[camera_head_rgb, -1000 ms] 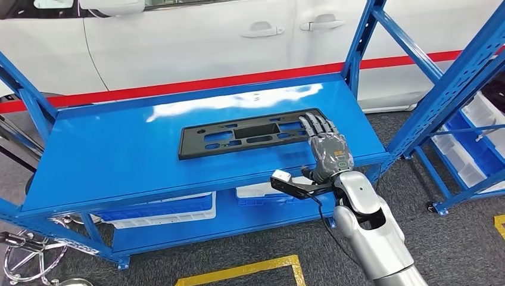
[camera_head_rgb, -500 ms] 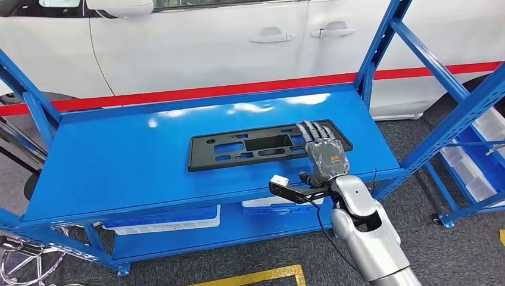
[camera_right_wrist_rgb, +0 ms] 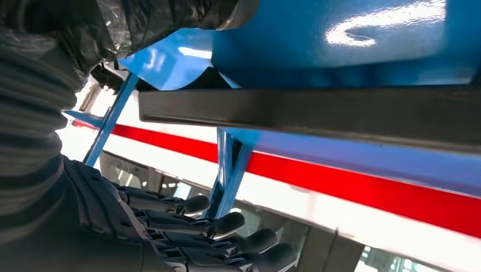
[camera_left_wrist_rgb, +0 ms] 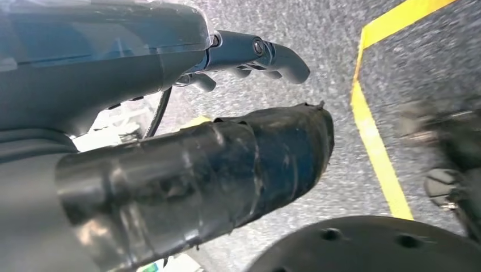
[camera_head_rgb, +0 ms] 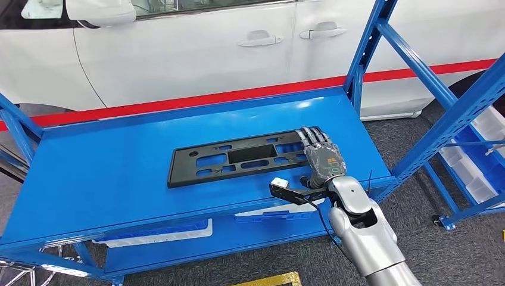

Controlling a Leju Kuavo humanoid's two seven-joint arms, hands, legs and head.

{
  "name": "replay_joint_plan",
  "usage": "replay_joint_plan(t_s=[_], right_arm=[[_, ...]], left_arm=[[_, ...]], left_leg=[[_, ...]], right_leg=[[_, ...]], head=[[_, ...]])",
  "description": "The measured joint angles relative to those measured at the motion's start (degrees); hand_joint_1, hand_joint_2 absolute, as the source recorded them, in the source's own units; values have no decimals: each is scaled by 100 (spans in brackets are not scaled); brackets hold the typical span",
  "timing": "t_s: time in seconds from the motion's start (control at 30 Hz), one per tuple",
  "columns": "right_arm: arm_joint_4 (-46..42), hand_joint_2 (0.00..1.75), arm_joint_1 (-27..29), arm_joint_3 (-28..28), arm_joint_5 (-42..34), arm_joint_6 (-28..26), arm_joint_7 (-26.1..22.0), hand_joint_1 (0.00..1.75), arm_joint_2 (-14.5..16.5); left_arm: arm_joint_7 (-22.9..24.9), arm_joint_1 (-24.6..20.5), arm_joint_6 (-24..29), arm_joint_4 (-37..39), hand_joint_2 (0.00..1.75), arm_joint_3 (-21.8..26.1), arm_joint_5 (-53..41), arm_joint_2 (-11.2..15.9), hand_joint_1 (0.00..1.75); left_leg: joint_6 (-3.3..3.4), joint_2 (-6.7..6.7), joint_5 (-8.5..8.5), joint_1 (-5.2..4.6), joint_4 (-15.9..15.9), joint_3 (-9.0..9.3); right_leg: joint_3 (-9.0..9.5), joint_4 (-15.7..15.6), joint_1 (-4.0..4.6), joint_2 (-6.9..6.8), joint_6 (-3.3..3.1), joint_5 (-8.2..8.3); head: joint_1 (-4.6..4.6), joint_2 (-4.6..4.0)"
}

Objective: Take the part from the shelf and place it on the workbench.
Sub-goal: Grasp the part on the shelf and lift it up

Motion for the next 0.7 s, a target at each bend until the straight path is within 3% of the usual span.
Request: replay_joint_plan(t_s=[0.07, 0.13, 0.7], right_arm=[[187, 175, -70, 0, 4, -7, -6, 0, 32], [351, 175, -123, -1, 10, -19, -11, 0, 48], [1415, 175, -625, -31, 48, -144, 66, 0, 315]], left_arm=[[-48, 7, 13, 4, 0, -27, 37, 15, 0], [-106, -11, 27, 9, 0, -59, 95, 22, 0], [-287, -20, -76, 9, 0, -225, 394, 20, 0]], left_leg=[[48, -3, 348, -24, -699, 258], [58, -16, 359, -36, -941, 354], [119, -22, 315, -67, -976, 387]], right_leg=[[46, 20, 23, 14, 34, -61], [29, 45, 49, 10, 50, -86], [67, -20, 21, -6, 104, -84]], head=[[0, 0], [6, 0], [8, 0]])
